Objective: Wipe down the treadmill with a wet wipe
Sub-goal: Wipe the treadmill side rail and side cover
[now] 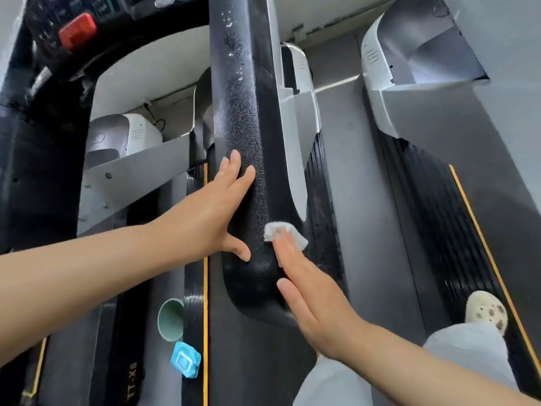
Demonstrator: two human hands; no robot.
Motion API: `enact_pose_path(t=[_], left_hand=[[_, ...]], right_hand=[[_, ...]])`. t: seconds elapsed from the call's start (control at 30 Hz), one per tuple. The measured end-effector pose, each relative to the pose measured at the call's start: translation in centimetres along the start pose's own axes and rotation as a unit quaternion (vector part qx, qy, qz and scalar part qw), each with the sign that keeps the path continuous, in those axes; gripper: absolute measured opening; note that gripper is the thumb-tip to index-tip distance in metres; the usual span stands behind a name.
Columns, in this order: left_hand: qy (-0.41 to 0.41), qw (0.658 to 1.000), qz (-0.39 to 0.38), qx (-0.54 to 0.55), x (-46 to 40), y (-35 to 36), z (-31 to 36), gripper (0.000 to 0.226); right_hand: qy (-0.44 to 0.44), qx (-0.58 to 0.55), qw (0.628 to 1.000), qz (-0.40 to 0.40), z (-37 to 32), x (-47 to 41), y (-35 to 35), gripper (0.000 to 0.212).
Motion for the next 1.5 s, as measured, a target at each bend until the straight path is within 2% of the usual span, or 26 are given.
enact_pose_path(t=[0.1, 0.23, 0.3, 0.43, 0.5, 0.6, 0.67, 0.73, 0.8, 0.87, 0.93, 1.0, 1.07, 1.17, 1.27, 1.33, 1.4, 1.5], left_hand=[[-0.005, 1.000, -0.001, 0.005, 0.0, 0.0, -0.1, 0.133], [-0.007, 1.000, 0.001, 0.008, -0.1, 0.0, 0.1, 0.132], [-0.010, 1.000, -0.001, 0.005, 0.0, 0.0, 0.2, 0.131], [-0.001, 1.000, -0.001, 0.019, -0.1, 0.1, 0.0, 0.132], [0.000, 1.000, 0.003, 0.021, -0.2, 0.1, -0.1, 0.132], [0.004, 1.000, 0.009, 0.025, -0.3, 0.2, 0.0, 0.132], [0.005, 0.999, 0.014, 0.033, -0.2, 0.2, 0.0, 0.132], [0.009, 0.999, 0.018, 0.042, -0.2, 0.2, -0.1, 0.131], [0.011, 0.999, 0.022, 0.042, -0.2, 0.2, -0.3, 0.131], [0.010, 0.999, 0.022, 0.033, -0.3, 0.2, -0.3, 0.131], [0.007, 0.999, 0.021, 0.030, -0.1, 0.3, -0.2, 0.131], [0.001, 0.999, 0.020, 0.033, 0.0, 0.2, -0.1, 0.131], [0.001, 0.999, 0.018, 0.037, 0.1, 0.2, -0.1, 0.130], [0.004, 0.999, 0.017, 0.037, 0.1, 0.2, -0.2, 0.130], [0.006, 0.999, 0.022, 0.036, 0.0, 0.2, -0.2, 0.130], [0.007, 0.999, 0.030, 0.034, 0.0, 0.1, -0.2, 0.131], [0.008, 0.999, 0.035, 0.031, 0.1, 0.1, -0.2, 0.132], [0.014, 0.999, 0.043, 0.031, 0.1, 0.2, -0.3, 0.131]], right_hand=[[0.077, -0.037, 0.996, -0.025, 1.6, 2.4, 1.7, 0.053], [0.136, -0.096, 0.984, 0.060, 3.2, -2.4, -0.7, 0.049], [0.123, -0.105, 0.985, 0.061, 3.0, -2.3, -0.5, 0.047], [0.075, -0.093, 0.993, 0.006, 1.1, 3.0, 2.6, 0.053], [0.072, -0.101, 0.992, 0.034, 1.7, 0.7, 1.4, 0.050], [0.128, -0.110, 0.981, 0.092, 3.4, -4.4, -1.7, 0.047], [0.082, -0.101, 0.988, 0.087, 2.6, -3.3, -1.1, 0.048], [0.037, -0.085, 0.995, 0.043, 1.1, 0.9, 1.5, 0.052], [0.033, -0.099, 0.994, 0.022, 0.7, 2.9, 2.5, 0.051], [0.033, -0.110, 0.992, 0.050, 1.6, 0.2, 1.0, 0.048], [0.086, -0.113, 0.986, 0.083, 3.0, -3.7, -1.5, 0.045], [0.092, -0.118, 0.985, 0.090, 3.1, -4.6, -2.1, 0.045], [0.071, -0.113, 0.990, 0.053, 2.2, -1.0, -0.2, 0.047], [0.030, -0.042, 0.999, -0.018, 0.4, 4.8, 3.3, 0.055], [-0.035, -0.060, 0.995, 0.069, -0.2, 1.4, 1.6, 0.051], [-0.012, -0.059, 0.993, 0.102, 0.1, -2.0, -0.2, 0.049], [-0.025, -0.038, 0.994, 0.095, 0.1, -2.1, 0.1, 0.051], [-0.050, -0.005, 0.998, 0.026, 1.3, 3.4, 2.7, 0.060]])
Point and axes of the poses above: each hand's wrist, its own x-axis away from the middle knuckle, its own y-axis out of the palm, z = x × y, the point moved 4 cm from there along -x, towards the middle knuckle, and after that the axes turned 11 degrees about x, right-handed, at the moved point
